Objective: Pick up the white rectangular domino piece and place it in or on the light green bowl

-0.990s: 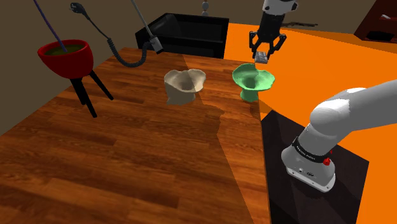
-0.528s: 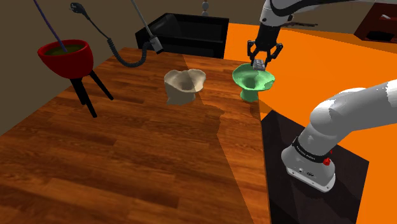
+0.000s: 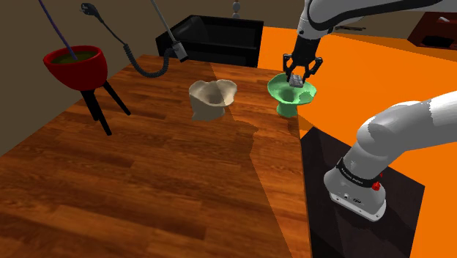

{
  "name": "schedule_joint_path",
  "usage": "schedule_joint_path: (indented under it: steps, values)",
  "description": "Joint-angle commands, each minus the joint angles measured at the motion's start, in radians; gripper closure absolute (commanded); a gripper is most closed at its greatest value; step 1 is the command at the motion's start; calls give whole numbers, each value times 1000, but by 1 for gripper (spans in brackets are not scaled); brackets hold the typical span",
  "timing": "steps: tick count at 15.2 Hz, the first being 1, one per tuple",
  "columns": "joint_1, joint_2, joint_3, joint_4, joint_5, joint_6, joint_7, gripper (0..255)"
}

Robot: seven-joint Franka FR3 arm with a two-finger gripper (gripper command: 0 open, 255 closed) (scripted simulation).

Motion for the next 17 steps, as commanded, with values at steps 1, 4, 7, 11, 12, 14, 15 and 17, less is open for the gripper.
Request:
schedule_joint_path:
  steps: [1, 4, 7, 11, 12, 14, 15, 17]
  values:
    - [0, 0, 0, -1, 0, 1, 0, 255]
    - [0, 0, 0, -1, 0, 1, 0, 0]
    - [0, 0, 0, -1, 0, 1, 0, 0]
    - [-1, -7, -3, 62, -3, -69, 0, 0]
    - [-2, -9, -5, 94, -4, -103, 0, 0]
    - [-2, -9, -6, 121, -5, -129, 1, 0]
    - [-2, -9, -6, 120, -5, -129, 1, 0]
    - [-2, -9, -6, 121, -5, -129, 1, 0]
